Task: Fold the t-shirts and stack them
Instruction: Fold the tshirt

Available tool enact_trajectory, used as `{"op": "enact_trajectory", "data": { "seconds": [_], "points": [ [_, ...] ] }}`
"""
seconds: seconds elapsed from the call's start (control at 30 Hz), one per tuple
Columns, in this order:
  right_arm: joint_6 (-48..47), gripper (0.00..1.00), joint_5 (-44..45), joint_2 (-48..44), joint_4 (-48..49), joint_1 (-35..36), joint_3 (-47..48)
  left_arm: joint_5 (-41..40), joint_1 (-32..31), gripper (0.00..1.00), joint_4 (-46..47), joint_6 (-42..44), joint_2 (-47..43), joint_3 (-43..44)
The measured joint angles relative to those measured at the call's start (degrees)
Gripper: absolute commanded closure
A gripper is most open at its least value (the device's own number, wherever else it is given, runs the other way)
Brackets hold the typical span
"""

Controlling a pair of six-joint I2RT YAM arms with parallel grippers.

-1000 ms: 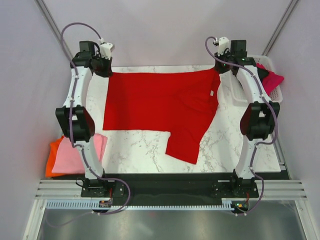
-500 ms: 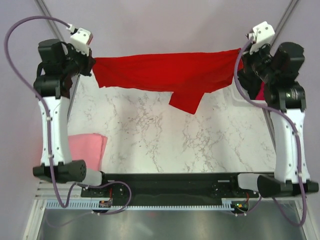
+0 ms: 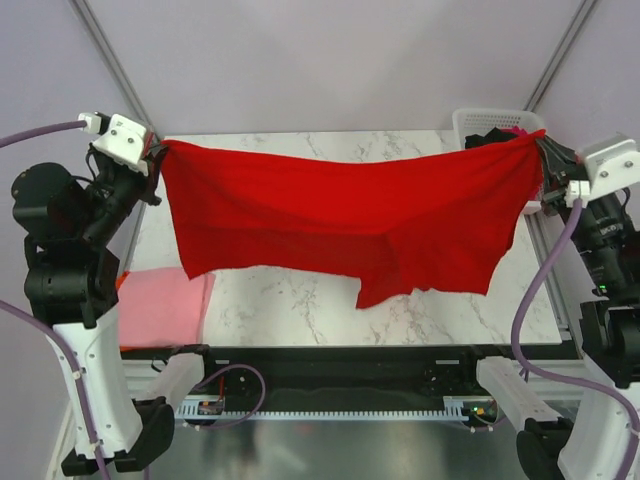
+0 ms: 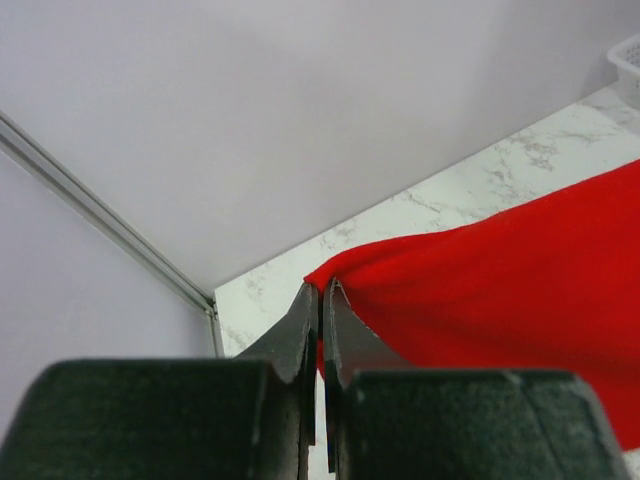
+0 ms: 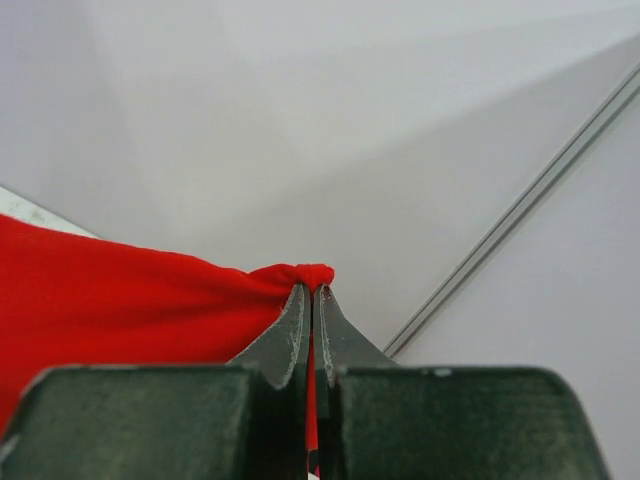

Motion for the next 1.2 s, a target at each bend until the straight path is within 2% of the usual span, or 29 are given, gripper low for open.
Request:
{"op": "enact_trajectory", "data": {
  "seconds": [0.13,0.3,0.5,0.67,0.8,0.93,1.1,1.2],
  "points": [
    [-0.22,1.0,-0.13,2.56,0.22,0.0,-2.6,0.79,0.0,0.98,0.66,0.07,2.19,-3.26],
    [-0.13,1.0,-1.11,11.02,1.31,-0.02,-8.74,1.62,0.0,0.98,0.96,1.07,10.19,-8.66],
    [-0.02,1.0,-2.69,23.87,5.09,0.04,-19.37,4.39,-0.07,0.98,0.98,1.81,26.95,-14.8],
    [0.07,1.0,-2.23,39.85,11.8,0.83,-23.45,5.2,-0.39,0.98,1.75,1.64,45.16,-12.39],
    [0.5,1.0,-0.59,56.68,14.97,1.29,-17.4,4.46,-0.39,0.98,2.51,0.61,59.25,-4.83],
    [1.2,1.0,1.7,72.89,16.0,1.25,-3.72,2.82,-0.37,0.98,2.75,-0.15,68.37,2.43],
    [1.88,1.0,4.48,85.57,17.18,1.09,12.04,0.79,-0.39,0.98,3.17,-1.07,75.76,12.46],
    [2.32,1.0,6.14,90.92,19.23,1.09,18.25,-0.24,-0.39,0.98,3.98,-1.38,79.21,17.2]
  ]
}}
